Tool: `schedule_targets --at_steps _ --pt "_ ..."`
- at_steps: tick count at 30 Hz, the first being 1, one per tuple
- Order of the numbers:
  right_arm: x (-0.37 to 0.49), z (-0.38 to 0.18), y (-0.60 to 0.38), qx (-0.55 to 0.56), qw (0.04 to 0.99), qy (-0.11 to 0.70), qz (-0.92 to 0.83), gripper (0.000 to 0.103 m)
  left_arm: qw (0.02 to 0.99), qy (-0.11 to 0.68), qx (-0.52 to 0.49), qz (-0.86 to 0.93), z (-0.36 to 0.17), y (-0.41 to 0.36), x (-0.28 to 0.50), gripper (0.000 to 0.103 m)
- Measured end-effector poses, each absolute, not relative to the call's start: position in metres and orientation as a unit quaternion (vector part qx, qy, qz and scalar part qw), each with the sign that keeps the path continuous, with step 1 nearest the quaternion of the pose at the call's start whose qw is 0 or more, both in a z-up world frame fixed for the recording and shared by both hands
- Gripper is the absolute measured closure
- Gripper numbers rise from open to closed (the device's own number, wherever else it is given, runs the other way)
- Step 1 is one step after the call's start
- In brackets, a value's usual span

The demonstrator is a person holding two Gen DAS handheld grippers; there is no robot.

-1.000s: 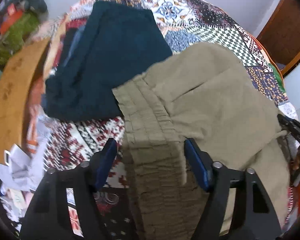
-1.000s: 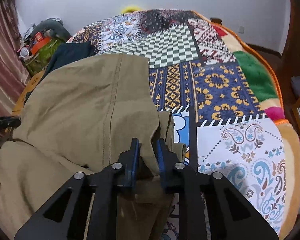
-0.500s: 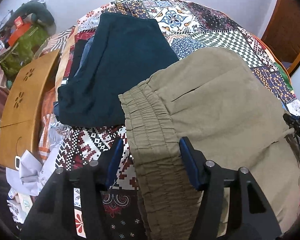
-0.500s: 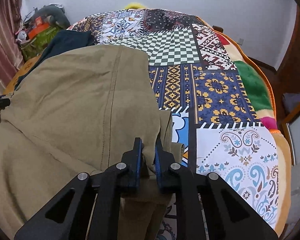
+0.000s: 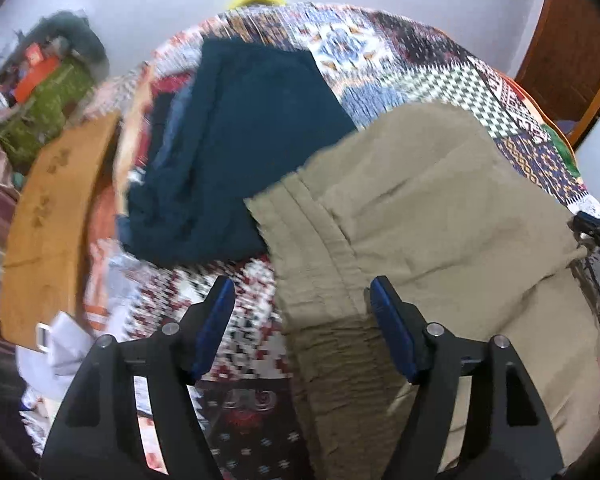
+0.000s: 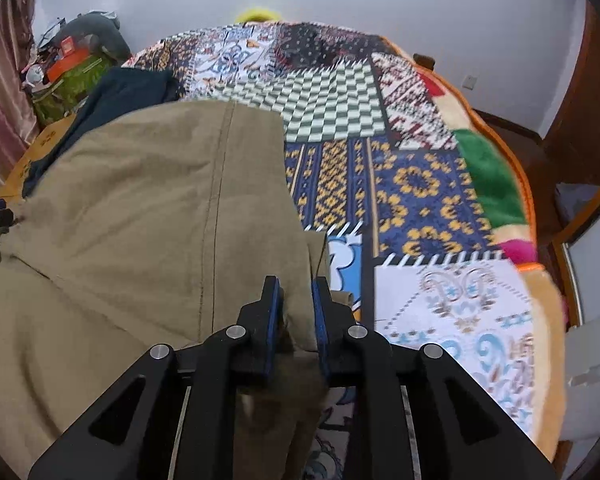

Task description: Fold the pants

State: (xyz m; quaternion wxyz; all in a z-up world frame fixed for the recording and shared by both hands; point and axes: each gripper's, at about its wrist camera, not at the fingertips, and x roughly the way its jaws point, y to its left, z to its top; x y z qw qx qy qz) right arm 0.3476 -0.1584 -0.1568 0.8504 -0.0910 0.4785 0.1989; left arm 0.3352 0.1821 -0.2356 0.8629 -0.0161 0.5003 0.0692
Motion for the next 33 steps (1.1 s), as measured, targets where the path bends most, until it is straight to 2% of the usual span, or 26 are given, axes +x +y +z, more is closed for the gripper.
schedule_targets --at_steps 4,6,10,12,16,22,29,33 --pt "0.343 -0.128 -0.162 -0.079 0.864 0.453 0.205 0.086 0.877 0.474 -0.026 0.071 -0.206 0.190 0.330 0.032" --pt "0.342 -0.112 -0.162 -0.068 0.871 0.437 0.213 0.079 0.884 0.461 -0.032 0.076 -0.192 0.197 0.331 0.031" --pt "0.342 -0.080 -0.156 -0.047 0.887 0.398 0.230 0.066 0.889 0.447 -0.030 0.097 -0.175 0.208 0.339 0.021" --pt "0.348 -0.070 -0.148 -0.040 0.891 0.387 0.235 0.058 0.888 0.448 -0.033 0.102 -0.175 0.215 0.344 0.021" --pt "0.370 -0.062 -0.130 -0.028 0.890 0.381 0.250 0.056 0.880 0.463 -0.056 0.096 -0.183 0.227 0.361 0.021" --pt "0.408 -0.085 -0.108 -0.029 0.879 0.406 0.250 0.055 0.861 0.496 -0.064 0.094 -0.219 0.235 0.390 0.021" --pt "0.455 -0.145 -0.088 -0.059 0.856 0.456 0.237 0.055 0.839 0.530 -0.103 0.066 -0.268 0.246 0.420 0.021" --pt "0.488 -0.174 -0.086 -0.026 0.837 0.488 0.246 0.055 0.834 0.541 -0.102 0.041 -0.291 0.244 0.430 0.021"
